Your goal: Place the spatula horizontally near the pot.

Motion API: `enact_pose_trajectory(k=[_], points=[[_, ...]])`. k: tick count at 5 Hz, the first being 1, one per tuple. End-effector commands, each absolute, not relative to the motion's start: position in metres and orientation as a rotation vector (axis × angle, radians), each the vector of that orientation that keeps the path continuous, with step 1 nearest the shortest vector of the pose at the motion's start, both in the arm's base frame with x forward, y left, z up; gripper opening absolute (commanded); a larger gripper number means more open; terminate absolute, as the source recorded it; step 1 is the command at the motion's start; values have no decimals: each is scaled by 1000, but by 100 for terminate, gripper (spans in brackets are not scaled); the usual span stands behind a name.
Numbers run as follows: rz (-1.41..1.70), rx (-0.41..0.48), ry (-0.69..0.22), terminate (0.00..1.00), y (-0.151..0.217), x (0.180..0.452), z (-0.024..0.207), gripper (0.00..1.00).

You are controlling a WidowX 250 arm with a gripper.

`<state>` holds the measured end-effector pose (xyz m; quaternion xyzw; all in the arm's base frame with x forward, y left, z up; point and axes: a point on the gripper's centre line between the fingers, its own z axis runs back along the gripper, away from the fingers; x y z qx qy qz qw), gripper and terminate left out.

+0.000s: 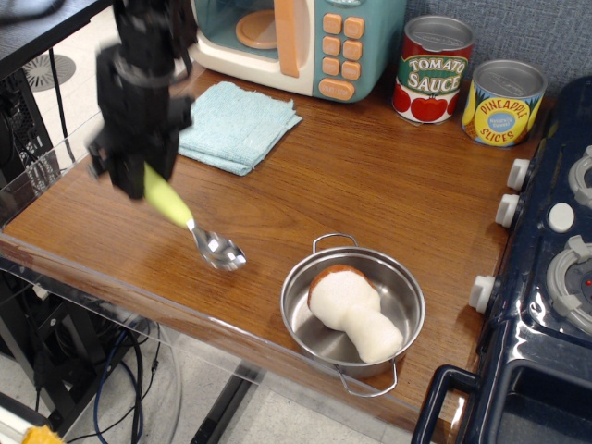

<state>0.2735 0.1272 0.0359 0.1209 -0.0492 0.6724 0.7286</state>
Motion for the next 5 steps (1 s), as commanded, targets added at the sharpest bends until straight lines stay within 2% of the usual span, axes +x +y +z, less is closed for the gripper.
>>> enact_pose_trajectory(k=[1, 2, 3, 5], points=[[1520, 197, -127, 0, 120, 282, 27, 0], [1513, 193, -131, 0, 120, 282, 27, 0], [1493, 164, -131, 0, 120, 283, 29, 100], [1451, 156, -154, 0, 119, 288, 45, 100]])
